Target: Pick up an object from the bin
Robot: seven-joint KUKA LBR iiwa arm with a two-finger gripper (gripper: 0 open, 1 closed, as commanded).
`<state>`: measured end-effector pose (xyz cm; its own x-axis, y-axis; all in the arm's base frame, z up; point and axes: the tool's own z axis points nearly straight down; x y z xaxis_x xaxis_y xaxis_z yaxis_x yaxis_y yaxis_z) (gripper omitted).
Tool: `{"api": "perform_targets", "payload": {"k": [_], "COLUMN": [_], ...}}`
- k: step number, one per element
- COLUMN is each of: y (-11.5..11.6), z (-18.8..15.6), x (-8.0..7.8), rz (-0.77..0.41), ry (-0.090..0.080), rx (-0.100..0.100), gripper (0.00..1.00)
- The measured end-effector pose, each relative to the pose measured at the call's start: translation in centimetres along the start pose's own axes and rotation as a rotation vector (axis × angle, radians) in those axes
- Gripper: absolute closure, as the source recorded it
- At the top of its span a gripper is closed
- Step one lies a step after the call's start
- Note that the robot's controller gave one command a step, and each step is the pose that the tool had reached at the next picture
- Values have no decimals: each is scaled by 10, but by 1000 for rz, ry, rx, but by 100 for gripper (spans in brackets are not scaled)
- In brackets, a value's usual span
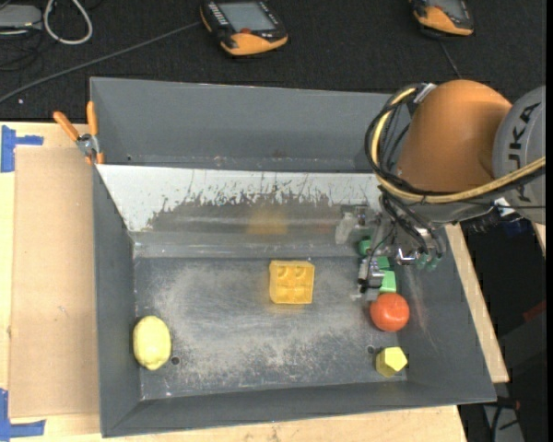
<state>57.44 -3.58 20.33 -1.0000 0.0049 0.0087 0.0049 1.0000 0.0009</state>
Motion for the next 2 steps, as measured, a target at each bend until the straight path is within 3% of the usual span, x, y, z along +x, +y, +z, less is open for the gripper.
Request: {"api": "perform_targets", "payload": {"k": [1,2], "y": [0,-9], "z": [-5,37], "x": [-1,19], "rz": [-1,49], "ry": [-8,-6], "rx": [1,-1], "gripper": [0,0]}}
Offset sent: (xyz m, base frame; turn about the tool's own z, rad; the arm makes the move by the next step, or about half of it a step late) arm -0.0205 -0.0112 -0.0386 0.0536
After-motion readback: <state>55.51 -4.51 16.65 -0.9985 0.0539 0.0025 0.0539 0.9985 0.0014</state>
